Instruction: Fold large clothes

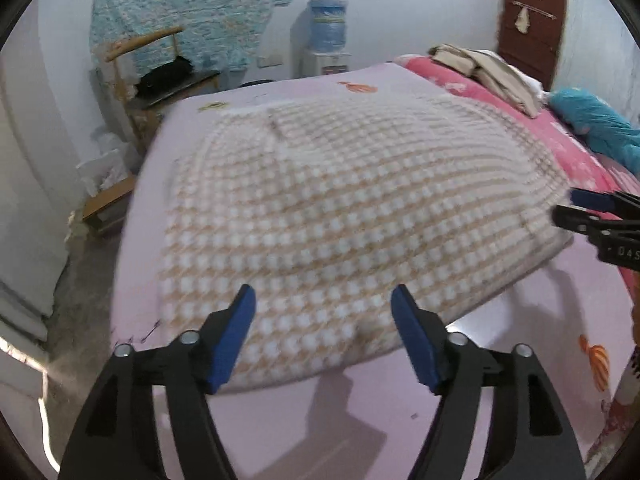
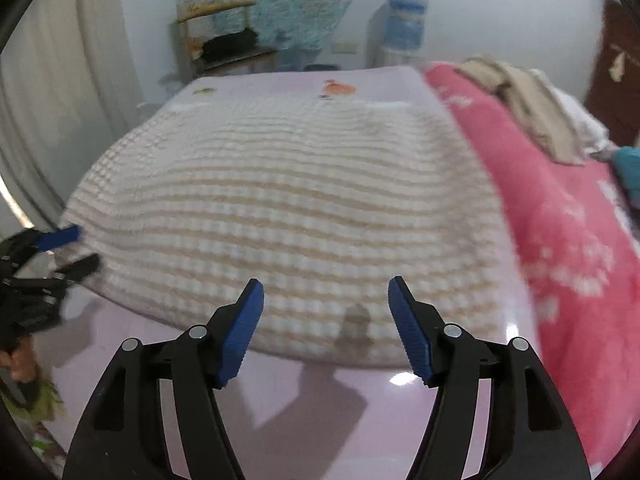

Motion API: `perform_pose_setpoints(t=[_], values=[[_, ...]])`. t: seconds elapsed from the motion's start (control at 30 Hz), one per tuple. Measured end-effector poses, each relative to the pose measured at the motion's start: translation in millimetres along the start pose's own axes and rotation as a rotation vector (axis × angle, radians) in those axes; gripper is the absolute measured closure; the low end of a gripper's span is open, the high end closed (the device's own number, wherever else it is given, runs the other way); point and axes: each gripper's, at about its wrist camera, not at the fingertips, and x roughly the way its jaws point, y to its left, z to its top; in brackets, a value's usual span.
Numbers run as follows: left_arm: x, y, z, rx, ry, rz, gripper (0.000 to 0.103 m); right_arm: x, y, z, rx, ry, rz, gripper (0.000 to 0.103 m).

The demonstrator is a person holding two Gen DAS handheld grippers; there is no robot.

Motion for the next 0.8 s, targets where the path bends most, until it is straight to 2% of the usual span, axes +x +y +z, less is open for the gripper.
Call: perform_pose_setpoints(t=[0.07, 0.1, 0.2, 0.37, 0.47, 0.53, 0.6, 0.7, 0.8], values=[[15.5, 11.6, -10.7, -0.06, 0.06, 0.012, 0.032, 26.6, -16.5, -9.1, 0.037, 0.069, -0.025, 0.037], [18.1, 9.7, -11.7, -0.079, 0.065, 0.002, 0.032, 34.0, -20.3, -12.7, 0.048, 0.079, -0.005, 0.037], [6.6, 6.2, -12.3, -0.095, 0.041, 0.022, 0.032, 19.8, -12.4, -6.4, 0.029, 0.062, -0.023, 0.037], [-37.0, -8.1, -13.1, -0.065, -0.074, 0.026, 0.018, -10.7, -5.7, -2.4, 0.016, -0.027, 0.013, 0.025], [-67.4, -14.8, -16.4, -0.076, -0.14, 0.028, 0.005, -36.4, 2.1, -10.9, 0.025, -0.068, 0.038, 0.018], [-87.6, -18.5, -15.2, -0.095, -0.195, 0.044, 0.005, -55.3, 7.9, -16.1, 0.025, -0.108, 0.046, 0.013], [-93.9, -24.8, -9.0, -0.101, -0.216, 0.055, 0.005, -70.3, 12.1, -18.7, 0.024, -0.147, 0.039, 0.008], [-109.4, -31.8, -5.6, -0.114, -0.246, 0.089, 0.005, -92.0, 18.0, -19.7, 0.022, -0.191, 0.027, 0.008], [-114.4, -39.9, -1.6, -0.114, -0.259, 0.145, 0.005, -102.0, 19.4, -18.6, 0.023, -0.228, -0.026, 0.008]])
